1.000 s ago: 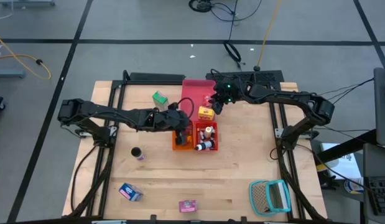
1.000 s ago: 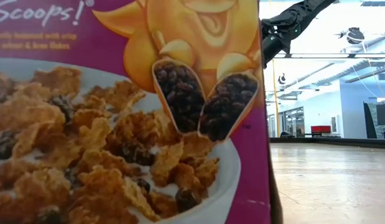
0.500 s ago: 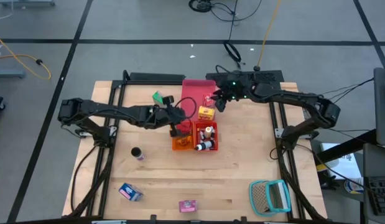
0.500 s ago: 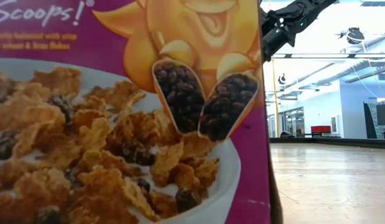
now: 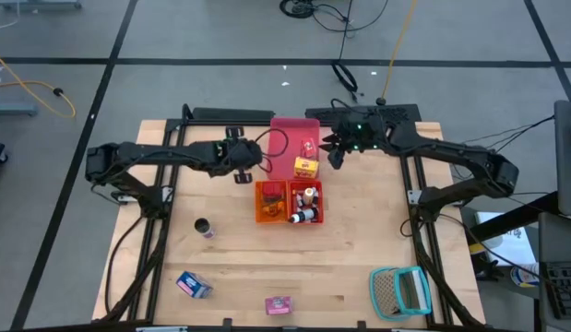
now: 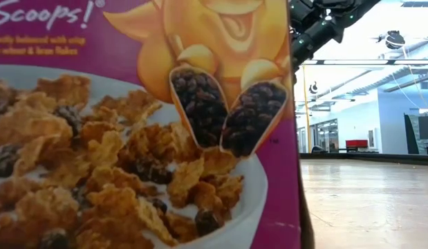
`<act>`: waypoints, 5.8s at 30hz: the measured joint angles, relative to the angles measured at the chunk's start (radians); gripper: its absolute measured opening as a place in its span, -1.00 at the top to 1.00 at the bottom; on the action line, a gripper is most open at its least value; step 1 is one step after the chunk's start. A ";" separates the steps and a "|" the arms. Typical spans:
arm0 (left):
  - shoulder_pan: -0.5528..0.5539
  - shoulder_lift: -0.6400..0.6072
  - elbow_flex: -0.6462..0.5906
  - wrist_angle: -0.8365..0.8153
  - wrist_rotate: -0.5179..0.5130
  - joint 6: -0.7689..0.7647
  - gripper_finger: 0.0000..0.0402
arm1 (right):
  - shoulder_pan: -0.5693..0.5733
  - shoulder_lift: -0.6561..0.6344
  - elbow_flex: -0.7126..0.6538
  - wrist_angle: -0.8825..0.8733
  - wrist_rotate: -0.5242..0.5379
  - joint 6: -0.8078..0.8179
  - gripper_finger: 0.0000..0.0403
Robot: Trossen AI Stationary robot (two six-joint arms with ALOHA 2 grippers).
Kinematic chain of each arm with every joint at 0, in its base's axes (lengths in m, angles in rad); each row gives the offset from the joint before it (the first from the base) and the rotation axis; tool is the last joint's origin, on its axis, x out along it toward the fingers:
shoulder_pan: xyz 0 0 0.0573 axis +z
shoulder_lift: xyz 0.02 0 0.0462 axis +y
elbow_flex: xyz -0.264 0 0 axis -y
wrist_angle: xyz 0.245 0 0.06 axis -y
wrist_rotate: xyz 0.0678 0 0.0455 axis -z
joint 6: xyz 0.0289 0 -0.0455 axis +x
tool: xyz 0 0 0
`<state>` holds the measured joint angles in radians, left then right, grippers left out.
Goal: Pick & Place Kitchen Items
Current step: Put the green cereal box into the pink bin, then put the black spice bottle into the orange basket
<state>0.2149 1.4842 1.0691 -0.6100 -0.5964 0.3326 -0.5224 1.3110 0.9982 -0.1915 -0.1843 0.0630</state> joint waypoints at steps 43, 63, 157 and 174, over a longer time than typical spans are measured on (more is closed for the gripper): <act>0.303 0.051 0.002 -0.067 0.352 0.372 -0.36 | 0.001 -0.002 -0.109 0.166 -0.005 0.003 0.34; 0.248 0.062 0.001 -0.086 0.366 0.263 0.35 | 0.002 -0.002 -0.108 0.168 -0.005 0.004 0.34; -0.083 0.196 0.266 -0.060 0.219 -0.054 0.01 | 0.002 -0.002 -0.146 0.225 -0.005 0.029 0.34; -0.333 -0.040 0.266 -0.454 0.422 -0.610 0.01 | 0.002 -0.002 -0.146 0.225 -0.005 0.018 0.34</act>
<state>-0.1181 1.4438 1.3354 -1.0636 -0.1748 -0.2778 -0.5209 1.3090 0.8520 0.0334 -0.1890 0.0808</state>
